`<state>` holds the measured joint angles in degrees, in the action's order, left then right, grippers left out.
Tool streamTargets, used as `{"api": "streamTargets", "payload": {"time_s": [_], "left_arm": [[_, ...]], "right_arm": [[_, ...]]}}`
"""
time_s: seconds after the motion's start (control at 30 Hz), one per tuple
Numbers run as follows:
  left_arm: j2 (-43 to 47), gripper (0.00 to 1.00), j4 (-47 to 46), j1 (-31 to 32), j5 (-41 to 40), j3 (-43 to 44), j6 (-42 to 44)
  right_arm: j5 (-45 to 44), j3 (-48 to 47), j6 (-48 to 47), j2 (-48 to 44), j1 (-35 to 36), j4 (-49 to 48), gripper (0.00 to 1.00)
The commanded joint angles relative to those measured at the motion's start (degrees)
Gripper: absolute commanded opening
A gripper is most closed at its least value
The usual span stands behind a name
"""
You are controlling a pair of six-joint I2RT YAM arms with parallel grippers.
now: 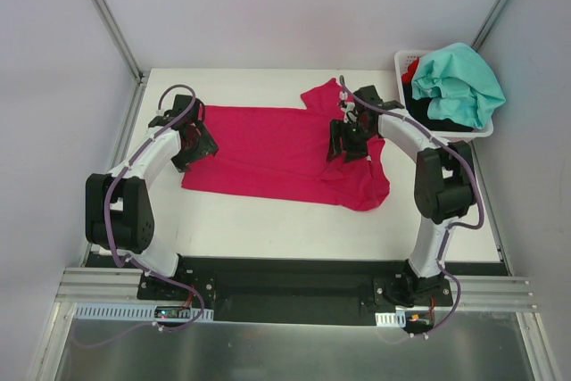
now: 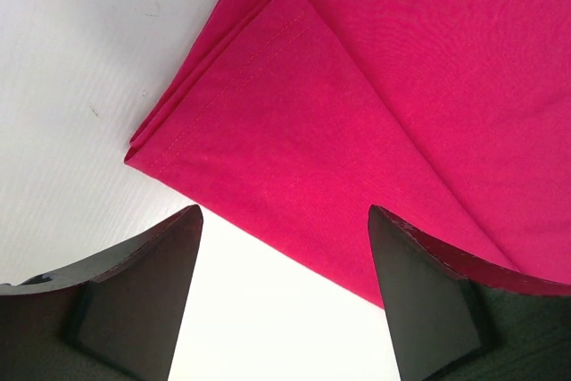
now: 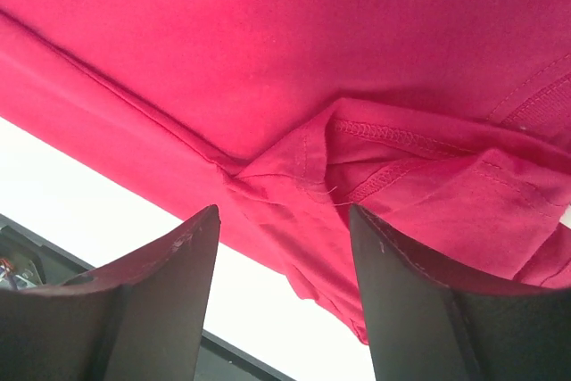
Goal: Fold and stack the t-shirts
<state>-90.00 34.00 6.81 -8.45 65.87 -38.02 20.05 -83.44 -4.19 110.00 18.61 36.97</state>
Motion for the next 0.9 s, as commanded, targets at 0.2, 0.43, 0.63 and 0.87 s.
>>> {"api": "streamTargets", "payload": {"time_s": [0.2, 0.43, 0.63, 0.87], "left_arm": [[1.31, 0.75, 1.77, 0.57, -0.69, 1.37, 0.67], [1.23, 0.75, 1.77, 0.49, -0.61, 1.28, 0.75], [1.40, 0.75, 1.77, 0.57, -0.69, 1.28, 0.75], [1.49, 0.75, 1.77, 0.49, -0.96, 1.11, 0.84]], "right_arm": [[3.68, 4.33, -0.12, -0.75, 0.46, -0.93, 0.64], [5.25, 5.21, -1.53, 0.48, 0.29, -2.25, 0.64], [8.41, 5.39, -2.14, 2.06, 0.11, -3.75, 0.64], [11.06, 4.16, -2.32, 4.26, -0.42, -3.75, 0.64]]}}
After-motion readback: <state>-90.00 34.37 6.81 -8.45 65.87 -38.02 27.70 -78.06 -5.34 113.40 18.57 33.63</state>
